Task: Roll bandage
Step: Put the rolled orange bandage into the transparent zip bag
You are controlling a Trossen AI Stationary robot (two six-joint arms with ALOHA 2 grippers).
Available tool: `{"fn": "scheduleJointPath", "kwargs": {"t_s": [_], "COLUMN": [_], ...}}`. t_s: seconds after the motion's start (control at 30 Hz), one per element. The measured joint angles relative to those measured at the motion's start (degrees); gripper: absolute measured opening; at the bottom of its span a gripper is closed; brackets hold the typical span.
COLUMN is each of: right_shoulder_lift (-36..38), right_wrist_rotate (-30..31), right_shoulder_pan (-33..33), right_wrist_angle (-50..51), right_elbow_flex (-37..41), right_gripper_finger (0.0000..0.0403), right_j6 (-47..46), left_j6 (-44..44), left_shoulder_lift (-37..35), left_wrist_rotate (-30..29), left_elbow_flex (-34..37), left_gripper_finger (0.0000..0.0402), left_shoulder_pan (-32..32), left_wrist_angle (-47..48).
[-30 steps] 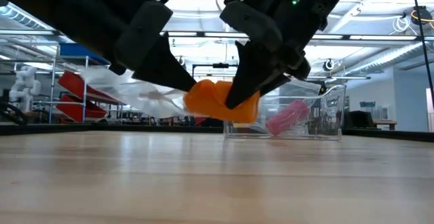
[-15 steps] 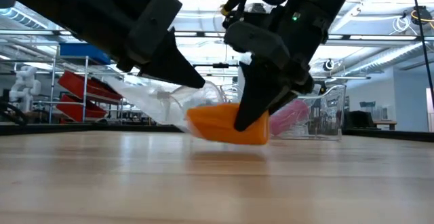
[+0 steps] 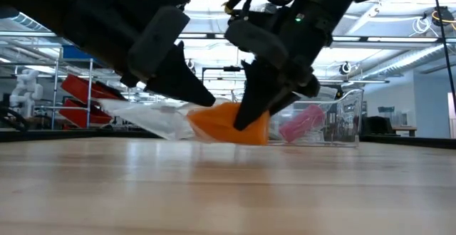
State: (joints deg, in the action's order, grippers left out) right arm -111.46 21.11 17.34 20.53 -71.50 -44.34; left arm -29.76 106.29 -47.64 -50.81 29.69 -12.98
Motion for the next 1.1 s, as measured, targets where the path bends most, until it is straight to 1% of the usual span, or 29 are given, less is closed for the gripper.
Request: {"fn": "scheduleJointPath", "kwargs": {"t_s": [0.07, 0.2, 0.27, 0.37, 0.47, 0.53, 0.6, 0.73, 0.87, 0.97, 1.1], "right_shoulder_lift": [0.0, 0.0, 0.0, 0.0, 0.0, 0.1, 0.6, 1.5, 4.4, 7.8, 13.8], "right_wrist_rotate": [-0.1, -0.3, -0.2, -0.8, -3.0, -3.5, -4.4, -6.7, -8.9, -10.6, -9.1], "right_shoulder_pan": [-0.4, 0.2, 0.4, 0.4, 0.3, 0.4, 0.7, 1.7, 3.3, 4.9, 8.3], "right_wrist_angle": [-1.9, -7.7, -8.0, -8.2, -8.5, -8.0, -5.4, 0.0, 1.3, 2.6, 7.6], "right_elbow_flex": [0.0, 0.0, 0.0, 0.0, 0.0, 0.0, 0.0, 0.0, 0.0, 0.0, 0.0], "right_gripper_finger": [0.0061, 0.0081, 0.0100, 0.0140, 0.0178, 0.0197, 0.0209, 0.0215, 0.0212, 0.0208, 0.0202], "right_j6": [0.2, 6.0, 7.7, 8.0, 7.9, 6.8, 5.0, 1.9, 1.8, 3.8, 8.7], "left_j6": [0.0, 0.0, 0.1, 0.2, 0.1, 0.1, 0.1, 0.1, 0.2, 0.3, 0.5], "left_shoulder_lift": [0.3, 0.4, 0.4, 0.4, 0.4, 0.4, 0.4, 0.4, 0.4, 0.4, 0.4], "left_wrist_rotate": [0.8, 1.9, 2.1, 2.3, 2.3, 2.4, 2.5, 2.5, 3.1, 5.3, 10.0], "left_elbow_flex": [0.0, 0.0, 0.0, 0.0, 0.0, 0.0, 0.0, 0.0, 0.0, 0.0, -0.1], "left_gripper_finger": [0.0000, 0.0000, 0.0000, 0.0000, 0.0000, 0.0000, 0.0000, 0.0000, 0.0000, 0.0000, 0.0000], "left_shoulder_pan": [0.0, 0.5, 1.1, 1.5, 1.9, 2.1, 2.0, 2.0, 2.1, 2.0, 1.9], "left_wrist_angle": [-0.4, -1.2, -2.6, -4.4, -4.1, -4.1, -4.0, -3.7, -3.5, -3.9, -6.7]}}
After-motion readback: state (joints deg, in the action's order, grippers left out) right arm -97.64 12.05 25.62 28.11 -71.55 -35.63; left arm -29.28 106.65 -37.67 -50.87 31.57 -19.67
